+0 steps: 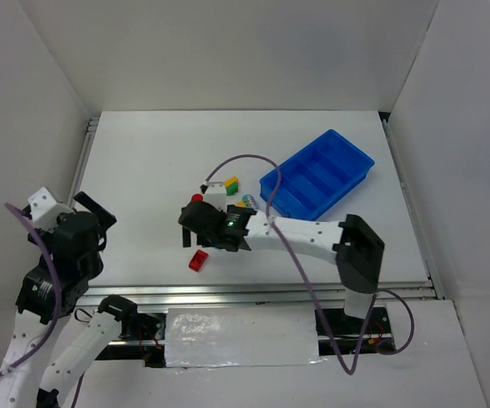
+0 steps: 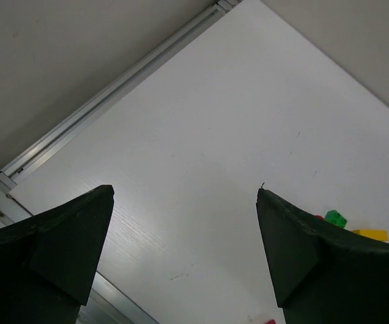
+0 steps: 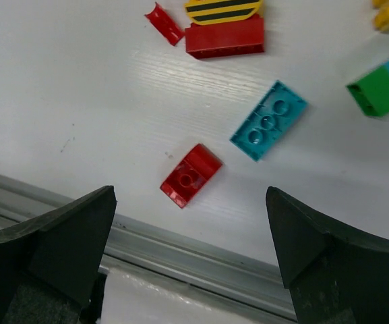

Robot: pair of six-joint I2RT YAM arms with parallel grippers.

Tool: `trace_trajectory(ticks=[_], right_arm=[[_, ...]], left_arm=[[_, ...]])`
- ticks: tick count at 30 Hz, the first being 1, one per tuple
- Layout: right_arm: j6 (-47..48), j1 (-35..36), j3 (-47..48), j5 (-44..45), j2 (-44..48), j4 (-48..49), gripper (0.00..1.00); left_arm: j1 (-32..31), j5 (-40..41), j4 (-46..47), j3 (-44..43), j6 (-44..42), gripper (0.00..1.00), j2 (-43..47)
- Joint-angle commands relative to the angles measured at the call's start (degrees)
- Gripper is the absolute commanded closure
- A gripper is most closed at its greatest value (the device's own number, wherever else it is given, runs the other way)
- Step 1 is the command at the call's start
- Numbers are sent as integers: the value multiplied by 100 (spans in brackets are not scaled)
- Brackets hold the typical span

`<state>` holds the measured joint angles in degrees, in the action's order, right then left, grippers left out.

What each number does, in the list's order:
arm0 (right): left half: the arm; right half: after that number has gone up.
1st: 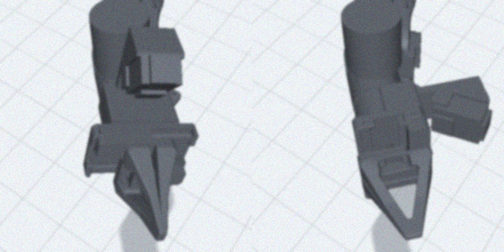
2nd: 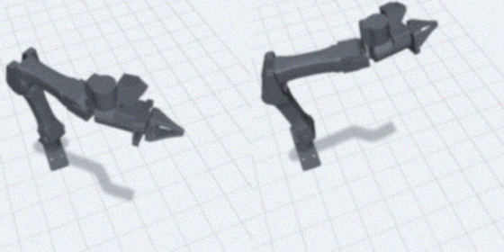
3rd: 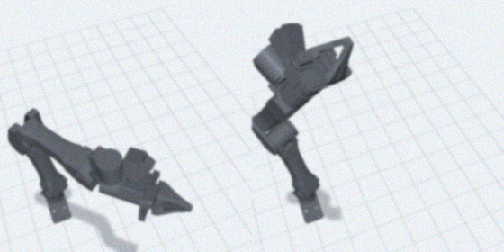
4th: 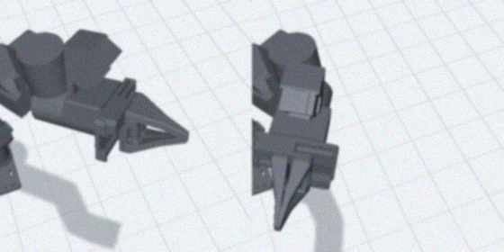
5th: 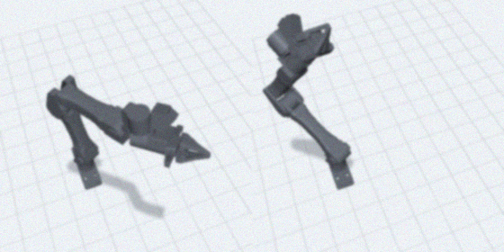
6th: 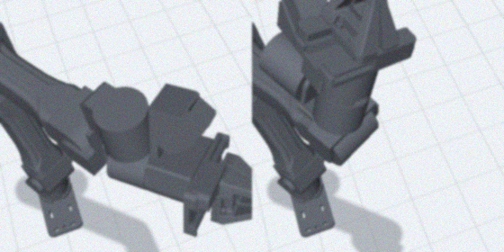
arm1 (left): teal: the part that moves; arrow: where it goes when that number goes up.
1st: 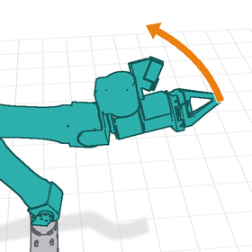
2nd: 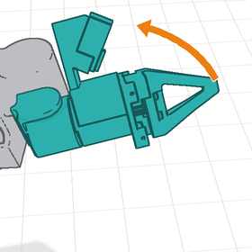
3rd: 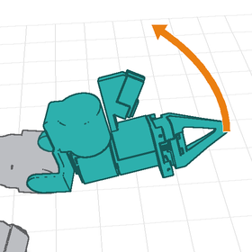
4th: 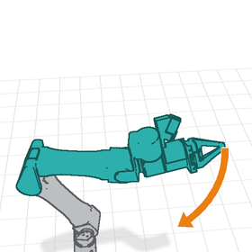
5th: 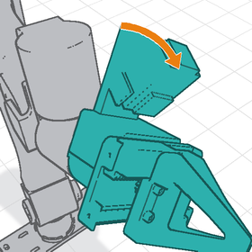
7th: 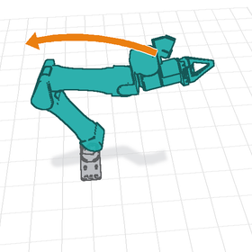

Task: Sort the legos into containers by color

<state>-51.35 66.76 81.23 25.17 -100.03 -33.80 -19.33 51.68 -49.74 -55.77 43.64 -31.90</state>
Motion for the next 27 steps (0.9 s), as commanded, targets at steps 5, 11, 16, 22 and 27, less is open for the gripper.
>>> trace_trajectory(ticks=[5,11,16,22,27], right_arm=[[-796,495,1404,805,-1324,-583,0],[-1367,522,1123,726,-1546,-478,1],[-1781,540,868,832,-1581,-469,1],[-2370,531,1377,946,-2231,-1180,0],[-2520,496,1370,973,-2363,-1217,1]], left_arm=[[-27,61,377,31,-154,0,229],[-36,-193,490,22,-338,1,26],[-36,-413,631,57,-522,1,-9],[-35,-633,755,92,-646,0,-18],[-36,-756,834,119,-707,0,0]])
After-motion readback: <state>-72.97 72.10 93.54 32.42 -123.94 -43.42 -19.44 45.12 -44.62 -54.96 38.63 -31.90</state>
